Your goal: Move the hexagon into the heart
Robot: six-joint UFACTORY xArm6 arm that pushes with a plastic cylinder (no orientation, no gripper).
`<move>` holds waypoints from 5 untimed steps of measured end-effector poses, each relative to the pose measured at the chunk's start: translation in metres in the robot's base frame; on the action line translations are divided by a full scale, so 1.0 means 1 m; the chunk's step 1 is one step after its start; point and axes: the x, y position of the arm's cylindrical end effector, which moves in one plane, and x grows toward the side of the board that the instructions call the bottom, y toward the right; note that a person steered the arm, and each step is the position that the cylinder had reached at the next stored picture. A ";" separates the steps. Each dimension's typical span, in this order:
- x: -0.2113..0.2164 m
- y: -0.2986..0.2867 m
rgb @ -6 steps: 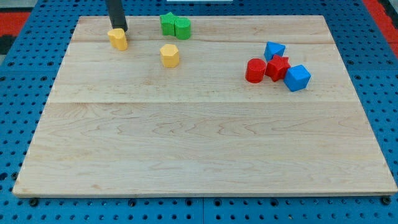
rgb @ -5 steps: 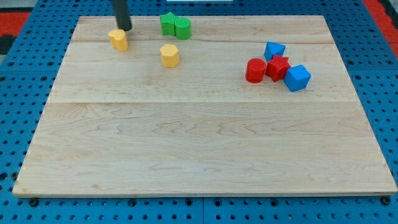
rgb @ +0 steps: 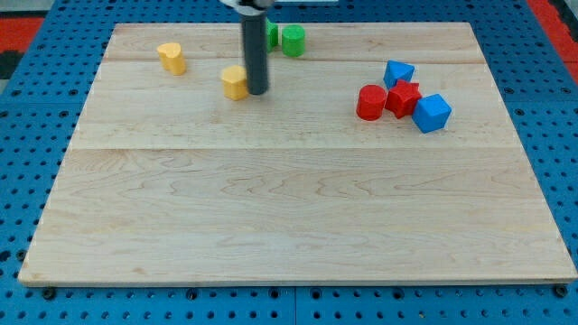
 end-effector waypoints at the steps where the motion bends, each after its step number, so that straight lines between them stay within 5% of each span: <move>1: -0.024 -0.064; 2: -0.025 -0.042; 4: -0.050 0.169; 5: -0.081 0.218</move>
